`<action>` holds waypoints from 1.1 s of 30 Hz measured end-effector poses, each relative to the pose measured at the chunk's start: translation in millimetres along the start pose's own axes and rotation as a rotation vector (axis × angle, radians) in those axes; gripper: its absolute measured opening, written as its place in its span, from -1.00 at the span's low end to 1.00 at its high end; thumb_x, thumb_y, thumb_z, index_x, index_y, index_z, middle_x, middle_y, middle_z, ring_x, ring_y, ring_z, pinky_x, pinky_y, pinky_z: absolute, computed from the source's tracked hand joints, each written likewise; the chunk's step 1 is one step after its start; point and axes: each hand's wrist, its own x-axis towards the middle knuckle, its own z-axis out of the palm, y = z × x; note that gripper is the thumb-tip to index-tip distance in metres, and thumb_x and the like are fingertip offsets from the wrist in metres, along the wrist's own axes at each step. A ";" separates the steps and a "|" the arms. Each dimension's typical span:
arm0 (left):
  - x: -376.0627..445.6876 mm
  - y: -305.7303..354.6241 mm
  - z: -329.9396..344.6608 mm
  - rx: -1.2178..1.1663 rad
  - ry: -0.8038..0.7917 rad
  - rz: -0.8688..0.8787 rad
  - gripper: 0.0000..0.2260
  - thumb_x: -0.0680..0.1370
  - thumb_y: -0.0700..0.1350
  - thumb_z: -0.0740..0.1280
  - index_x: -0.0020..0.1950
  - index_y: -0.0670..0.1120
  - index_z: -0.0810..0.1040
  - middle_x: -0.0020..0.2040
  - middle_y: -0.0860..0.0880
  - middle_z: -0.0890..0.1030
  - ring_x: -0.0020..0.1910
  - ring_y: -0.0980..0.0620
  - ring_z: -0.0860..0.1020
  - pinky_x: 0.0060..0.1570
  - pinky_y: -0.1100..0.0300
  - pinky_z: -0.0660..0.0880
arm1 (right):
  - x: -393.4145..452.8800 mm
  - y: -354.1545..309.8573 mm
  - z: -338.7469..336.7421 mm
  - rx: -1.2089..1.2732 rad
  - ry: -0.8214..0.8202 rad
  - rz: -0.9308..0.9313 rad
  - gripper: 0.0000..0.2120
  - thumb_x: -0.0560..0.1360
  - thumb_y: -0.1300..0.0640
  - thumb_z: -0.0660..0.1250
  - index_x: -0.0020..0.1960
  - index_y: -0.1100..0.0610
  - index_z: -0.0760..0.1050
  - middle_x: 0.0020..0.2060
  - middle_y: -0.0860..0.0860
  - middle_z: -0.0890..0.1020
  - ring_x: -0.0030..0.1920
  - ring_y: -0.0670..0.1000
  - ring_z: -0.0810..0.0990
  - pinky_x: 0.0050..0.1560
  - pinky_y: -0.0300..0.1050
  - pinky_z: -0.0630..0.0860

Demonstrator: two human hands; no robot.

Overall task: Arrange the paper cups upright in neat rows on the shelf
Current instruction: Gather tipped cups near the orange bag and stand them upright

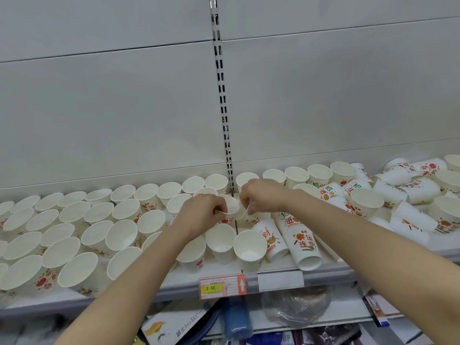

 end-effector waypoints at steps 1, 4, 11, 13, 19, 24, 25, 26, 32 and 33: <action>-1.3 -0.3 2.3 0.037 -0.006 -0.002 -0.95 0.49 0.01 0.39 -0.12 0.07 0.60 -0.17 0.13 0.63 -0.13 0.06 0.56 -0.20 0.10 0.51 | -3.3 1.5 -2.3 0.027 0.010 0.021 -0.91 0.37 0.10 0.44 -0.20 0.02 0.53 -0.19 -0.06 0.59 -0.08 0.00 0.54 -0.19 -0.03 0.50; -3.9 -1.8 5.1 0.065 -0.036 -0.007 -0.83 0.50 0.16 0.36 -0.06 0.09 0.62 -0.11 0.14 0.65 -0.09 0.08 0.57 -0.16 0.11 0.52 | -16.0 3.1 -5.0 0.059 0.089 0.075 -0.96 0.40 0.09 0.41 -0.19 0.04 0.56 -0.23 -0.07 0.60 -0.15 -0.03 0.54 -0.21 -0.06 0.49; -0.2 8.8 -13.5 -0.095 0.107 -0.068 -0.88 0.52 0.08 0.39 0.03 0.15 0.65 -0.03 0.23 0.66 -0.07 0.11 0.58 -0.05 0.10 0.52 | -34.0 1.5 25.3 0.027 0.328 0.185 -0.92 0.47 0.08 0.35 -0.13 0.07 0.59 -0.16 -0.03 0.62 -0.11 0.01 0.55 -0.26 -0.15 0.35; 1.6 22.7 -15.2 -0.095 0.101 -0.032 -0.89 0.52 0.07 0.38 0.00 0.15 0.66 -0.06 0.23 0.66 -0.09 0.12 0.57 -0.10 0.14 0.50 | -34.5 0.5 30.8 0.011 0.296 0.179 -0.92 0.47 0.08 0.34 -0.14 0.06 0.58 -0.18 -0.04 0.61 -0.08 0.01 0.55 -0.26 -0.15 0.30; 12.3 65.2 -7.3 -0.098 -0.062 0.041 -0.92 0.49 0.05 0.39 -0.07 0.14 0.66 -0.09 0.17 0.66 -0.08 0.10 0.58 -0.08 0.10 0.54 | -50.7 8.2 21.3 0.106 0.302 0.226 -0.78 0.48 0.00 0.37 0.11 -0.03 0.58 0.04 -0.09 0.60 0.00 -0.04 0.56 -0.12 -0.14 0.42; 28.7 83.1 2.9 -0.004 -0.193 0.005 -0.82 0.47 0.11 0.41 -0.04 0.05 0.67 -0.09 0.08 0.67 -0.06 0.04 0.60 -0.11 0.14 0.55 | -95.1 20.2 11.6 0.250 0.498 0.471 -0.87 0.48 0.06 0.37 0.02 0.00 0.61 -0.08 -0.10 0.64 -0.06 -0.05 0.57 -0.05 -0.06 0.52; 30.7 87.0 5.6 0.010 -0.231 -0.008 -0.79 0.46 0.13 0.42 -0.04 0.03 0.67 -0.10 0.06 0.67 -0.08 0.03 0.60 -0.15 0.16 0.52 | -107.8 20.3 15.5 0.279 0.502 0.505 -0.87 0.47 0.04 0.38 0.00 0.00 0.61 -0.09 -0.10 0.64 -0.06 -0.06 0.57 -0.04 -0.05 0.51; 31.8 91.2 7.9 0.020 -0.241 -0.013 -0.78 0.45 0.14 0.43 -0.04 0.03 0.66 -0.10 0.05 0.67 -0.09 0.03 0.60 -0.17 0.17 0.49 | -120.6 19.0 21.1 0.307 0.477 0.528 -0.85 0.46 0.01 0.39 0.02 -0.01 0.61 -0.09 -0.12 0.63 -0.06 -0.07 0.56 -0.02 -0.06 0.51; 29.5 111.5 12.5 0.042 0.039 0.049 -0.83 0.42 0.11 0.45 -0.14 0.07 0.53 -0.09 0.05 0.57 -0.08 0.00 0.57 -0.21 0.18 0.40 | -157.5 8.9 52.9 0.291 0.281 0.557 -0.49 0.38 -0.26 0.36 0.27 -0.11 0.44 0.16 -0.11 0.50 0.20 -0.06 0.40 0.11 -0.05 0.42; 28.7 112.5 13.7 0.085 -0.018 0.038 -0.82 0.42 0.13 0.45 -0.13 0.07 0.55 -0.09 0.05 0.60 -0.07 0.00 0.58 -0.20 0.18 0.41 | -157.5 7.2 54.0 0.288 0.244 0.569 -0.44 0.36 -0.31 0.34 0.30 -0.13 0.41 0.19 -0.12 0.48 0.22 -0.06 0.38 0.13 0.01 0.43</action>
